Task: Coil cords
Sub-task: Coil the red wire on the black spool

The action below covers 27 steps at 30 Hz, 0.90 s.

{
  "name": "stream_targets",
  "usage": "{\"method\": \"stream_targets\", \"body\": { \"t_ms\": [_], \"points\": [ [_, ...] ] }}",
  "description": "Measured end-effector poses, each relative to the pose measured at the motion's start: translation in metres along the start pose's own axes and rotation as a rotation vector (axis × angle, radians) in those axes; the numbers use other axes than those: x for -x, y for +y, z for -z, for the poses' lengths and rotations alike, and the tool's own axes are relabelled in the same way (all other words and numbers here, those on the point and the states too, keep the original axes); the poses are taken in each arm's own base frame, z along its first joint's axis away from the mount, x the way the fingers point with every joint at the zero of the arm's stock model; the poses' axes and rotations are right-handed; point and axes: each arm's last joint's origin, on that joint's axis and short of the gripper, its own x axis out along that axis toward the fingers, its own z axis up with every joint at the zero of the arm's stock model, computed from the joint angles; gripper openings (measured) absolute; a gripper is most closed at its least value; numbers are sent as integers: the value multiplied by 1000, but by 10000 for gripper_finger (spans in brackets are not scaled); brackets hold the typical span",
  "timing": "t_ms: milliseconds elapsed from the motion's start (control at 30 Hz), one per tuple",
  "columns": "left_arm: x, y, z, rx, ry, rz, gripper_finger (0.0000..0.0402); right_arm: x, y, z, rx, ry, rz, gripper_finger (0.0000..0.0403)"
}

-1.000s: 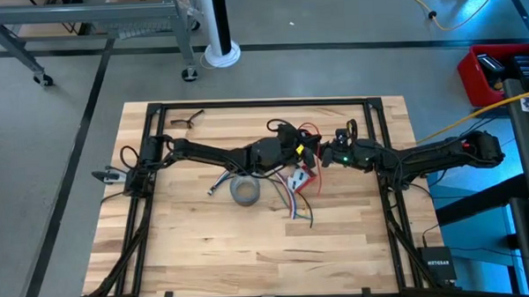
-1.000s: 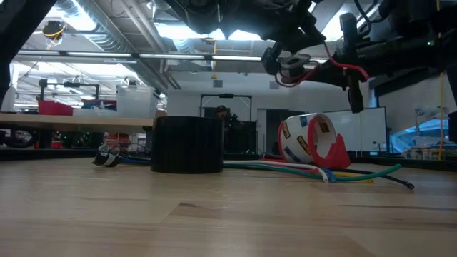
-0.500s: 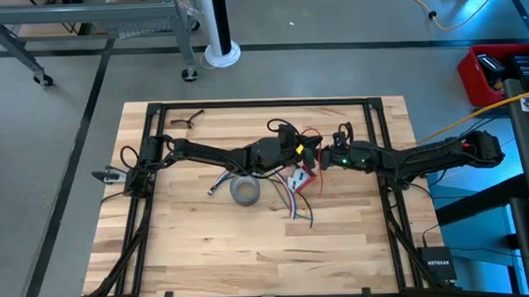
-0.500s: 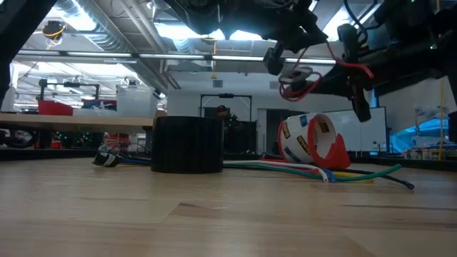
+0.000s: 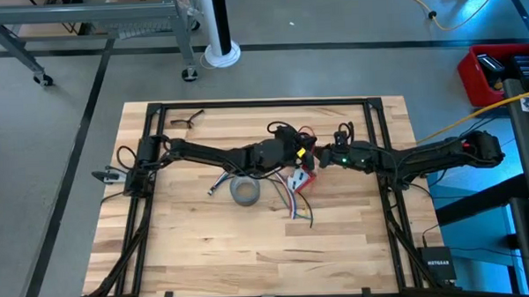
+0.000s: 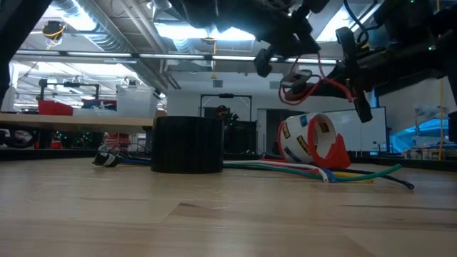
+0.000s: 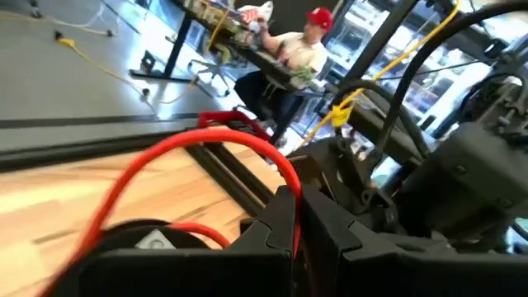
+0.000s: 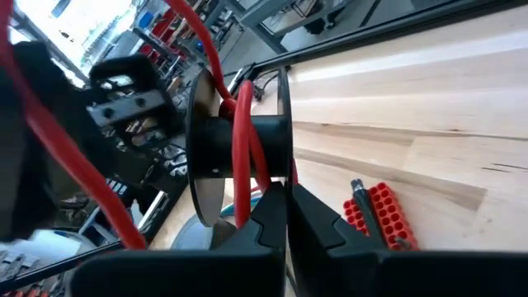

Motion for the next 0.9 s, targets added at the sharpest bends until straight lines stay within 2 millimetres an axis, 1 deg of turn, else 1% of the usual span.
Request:
{"method": "stream_targets", "body": {
  "t_ms": [133,200,267,533,667,900],
  "points": [
    [10,-5,-15,-16,31,-26,1,0,0,0,1,-3,3,3],
    [14,-4,-17,-26,61,-46,1,0,0,0,3,-1,6,3],
    [16,-3,-17,-46,92,-67,1,0,0,0,3,0,6,3],
    [20,0,-6,-15,178,-124,1,0,0,0,1,-3,2,3],
    [22,-4,-6,-30,162,-105,1,0,0,0,1,-4,0,3],
    [17,1,-14,-28,122,-115,1,0,0,0,1,3,-4,3]
  ]
}}
